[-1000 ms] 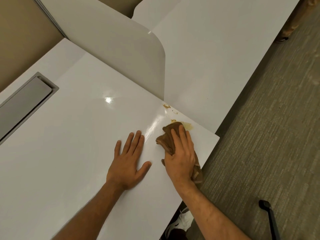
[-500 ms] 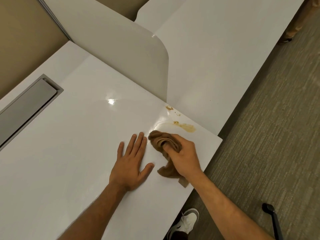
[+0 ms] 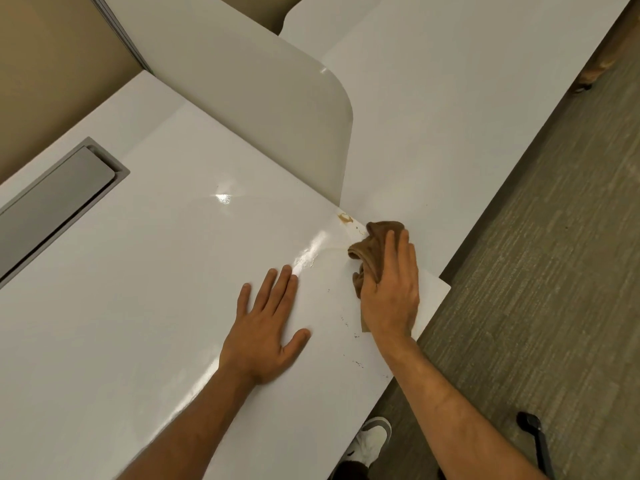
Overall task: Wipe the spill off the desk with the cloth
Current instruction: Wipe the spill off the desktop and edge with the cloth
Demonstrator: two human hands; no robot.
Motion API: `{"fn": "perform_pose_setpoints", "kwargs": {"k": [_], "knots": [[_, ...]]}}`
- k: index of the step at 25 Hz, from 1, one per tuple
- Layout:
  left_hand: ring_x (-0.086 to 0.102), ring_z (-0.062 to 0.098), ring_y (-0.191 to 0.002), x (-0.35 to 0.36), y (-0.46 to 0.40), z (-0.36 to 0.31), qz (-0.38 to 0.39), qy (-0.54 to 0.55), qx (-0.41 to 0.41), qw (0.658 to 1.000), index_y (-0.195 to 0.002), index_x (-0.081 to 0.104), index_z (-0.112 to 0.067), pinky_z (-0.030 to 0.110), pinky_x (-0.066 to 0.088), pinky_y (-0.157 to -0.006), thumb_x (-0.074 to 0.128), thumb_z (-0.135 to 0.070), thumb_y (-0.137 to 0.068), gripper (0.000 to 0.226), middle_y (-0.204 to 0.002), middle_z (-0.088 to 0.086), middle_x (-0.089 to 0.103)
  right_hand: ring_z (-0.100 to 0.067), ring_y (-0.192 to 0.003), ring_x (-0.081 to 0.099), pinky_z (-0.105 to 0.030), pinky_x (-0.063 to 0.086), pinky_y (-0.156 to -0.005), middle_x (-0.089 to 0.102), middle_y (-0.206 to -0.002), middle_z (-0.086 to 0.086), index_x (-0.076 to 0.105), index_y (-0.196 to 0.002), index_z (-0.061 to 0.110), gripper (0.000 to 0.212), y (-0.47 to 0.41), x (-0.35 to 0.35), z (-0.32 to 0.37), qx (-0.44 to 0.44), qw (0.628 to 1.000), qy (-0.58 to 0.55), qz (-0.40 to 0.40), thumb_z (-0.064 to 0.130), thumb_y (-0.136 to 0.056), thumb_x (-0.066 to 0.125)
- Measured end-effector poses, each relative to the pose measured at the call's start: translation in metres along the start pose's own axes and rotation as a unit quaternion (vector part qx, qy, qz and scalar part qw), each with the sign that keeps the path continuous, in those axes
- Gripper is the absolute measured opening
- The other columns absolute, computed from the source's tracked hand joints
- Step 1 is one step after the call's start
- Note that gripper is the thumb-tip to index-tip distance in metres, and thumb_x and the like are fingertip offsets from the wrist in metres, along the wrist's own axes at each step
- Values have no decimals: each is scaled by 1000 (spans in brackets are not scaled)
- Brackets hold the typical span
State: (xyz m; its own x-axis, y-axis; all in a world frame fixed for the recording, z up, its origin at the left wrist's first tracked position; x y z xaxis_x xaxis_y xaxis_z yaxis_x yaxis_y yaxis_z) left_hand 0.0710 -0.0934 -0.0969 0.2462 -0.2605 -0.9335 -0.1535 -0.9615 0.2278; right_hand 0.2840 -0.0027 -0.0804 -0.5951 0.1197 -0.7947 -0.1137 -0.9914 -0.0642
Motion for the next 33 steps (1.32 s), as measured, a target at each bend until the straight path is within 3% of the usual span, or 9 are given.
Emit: {"fn": "perform_pose_setpoints", "kwargs": {"k": [7,13,16,18,21,24,26,28,33], "knots": [[-14,16,-163,-1,-1,-1,9,6,-3,1000,-168,-7,-24,50,-11,-130,20,-70,-101,86,-176,-7,-15,-32,-153,30,-42,27,-124,34,-165,-12,36,-157,11,63,-47,34,37,-70,989,-77,107,32,-101,53],[-14,15,-162,-2,-1,-1,7,11,0,1000,-168,-7,-24,49,-10,-130,23,-69,-102,86,-176,-7,-15,-24,-143,47,-39,43,-114,53,-153,-3,54,-147,16,54,-37,14,22,-210,952,-114,193,25,-94,56],[-14,15,-163,-1,0,0,5,9,0,1000,-168,-8,-25,49,-10,-130,25,-69,-102,86,-176,-7,-15,-21,-129,60,-37,50,-108,66,-139,-4,62,-141,16,53,-30,5,11,-183,938,-166,244,30,-90,55],[-13,15,-163,1,0,1,-1,4,3,1000,-168,-9,-25,48,-10,-129,26,-68,-102,86,-176,-8,-15,-21,-108,71,-39,58,-94,77,-115,-5,74,-121,15,37,-32,-3,7,-122,922,-272,248,23,-89,56],[-11,16,-163,4,-1,3,-9,-1,3,1000,-168,-7,-24,46,-13,-129,27,-68,-103,86,-177,-6,-13,-12,-84,69,-29,55,-76,74,-86,8,76,-88,32,23,-59,-9,14,5,897,-417,147,22,-90,55],[-9,17,-163,5,-1,3,-16,0,6,1000,-168,-6,-23,46,-13,-128,28,-67,-103,86,-177,-6,-12,-5,-103,62,-22,54,-90,66,-110,13,71,-106,50,25,-85,7,43,-11,940,-309,147,39,-91,55],[-9,17,-164,6,-1,4,-19,0,4,1000,-168,-5,-23,46,-13,-129,29,-67,-103,86,-177,-6,-11,-21,-119,51,-36,49,-102,56,-141,3,60,-138,37,46,-79,33,57,-122,974,-93,165,33,-92,59],[-8,17,-164,7,-1,4,-21,-3,3,1000,-169,-4,-22,47,-12,-129,27,-68,-103,86,-177,-6,-10,-31,-119,50,-44,48,-100,47,-156,-3,50,-149,21,64,-69,50,65,-213,967,33,139,32,-88,65],[-11,15,-163,8,-2,3,-21,-9,2,1000,-168,-6,-23,46,-13,-129,26,-69,-103,86,-177,-7,-13,-32,-125,54,-43,46,-105,56,-148,-7,48,-152,13,81,-86,53,56,-255,953,-9,163,45,-82,74]]}}
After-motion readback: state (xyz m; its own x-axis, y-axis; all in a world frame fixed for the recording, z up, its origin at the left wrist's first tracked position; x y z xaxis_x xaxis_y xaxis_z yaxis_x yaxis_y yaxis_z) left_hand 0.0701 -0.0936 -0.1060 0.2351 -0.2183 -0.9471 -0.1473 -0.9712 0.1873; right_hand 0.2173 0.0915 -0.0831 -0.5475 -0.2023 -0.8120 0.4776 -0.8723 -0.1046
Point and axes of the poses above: each hand's wrist, its own y-axis away from the middle knuckle, its own x-axis out of the palm, z = x × y, the point moved 2 cm from there along -y, towards the middle knuckle
